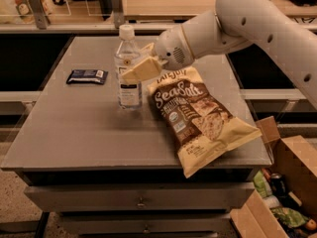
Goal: Move blue plastic bottle near brown chip bag
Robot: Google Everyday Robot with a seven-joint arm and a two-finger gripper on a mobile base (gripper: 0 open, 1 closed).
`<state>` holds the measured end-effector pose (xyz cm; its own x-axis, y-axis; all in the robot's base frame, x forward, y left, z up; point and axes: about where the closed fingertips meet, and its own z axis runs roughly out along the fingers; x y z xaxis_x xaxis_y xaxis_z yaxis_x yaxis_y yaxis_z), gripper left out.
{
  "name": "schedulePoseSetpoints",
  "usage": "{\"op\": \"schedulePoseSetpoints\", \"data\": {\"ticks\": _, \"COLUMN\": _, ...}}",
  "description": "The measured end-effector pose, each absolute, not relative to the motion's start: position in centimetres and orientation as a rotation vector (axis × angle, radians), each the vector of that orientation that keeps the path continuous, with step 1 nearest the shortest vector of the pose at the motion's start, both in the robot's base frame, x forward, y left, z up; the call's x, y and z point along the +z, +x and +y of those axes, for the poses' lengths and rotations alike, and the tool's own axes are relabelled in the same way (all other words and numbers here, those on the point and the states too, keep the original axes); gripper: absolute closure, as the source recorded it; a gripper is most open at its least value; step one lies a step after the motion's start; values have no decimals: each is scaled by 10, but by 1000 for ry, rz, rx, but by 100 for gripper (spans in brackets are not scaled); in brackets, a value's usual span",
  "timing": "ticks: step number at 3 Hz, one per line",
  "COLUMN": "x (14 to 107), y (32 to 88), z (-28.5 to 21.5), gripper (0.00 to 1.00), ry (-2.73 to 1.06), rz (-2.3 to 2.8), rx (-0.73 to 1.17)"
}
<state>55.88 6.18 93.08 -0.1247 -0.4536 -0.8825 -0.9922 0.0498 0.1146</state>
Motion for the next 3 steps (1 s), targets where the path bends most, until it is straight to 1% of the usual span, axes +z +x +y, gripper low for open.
{"op": "schedulePoseSetpoints", "data": {"ticks": 1, "x": 928, "y": 560, "z": 37, "gripper": 100, "ry": -1425, "rz": 1602, "rx": 1024}}
{"op": "schedulePoseSetpoints", "data": {"ticks": 2, "x": 931, "y": 555, "z": 27, "gripper": 83, "ry": -1447, "rz": 1546, "rx": 984}}
{"op": "schedulePoseSetpoints", "data": {"ticks": 3, "x": 933, "y": 546, "z": 26, "gripper": 60, "ry": -1506, "rz": 1493, "rx": 918}}
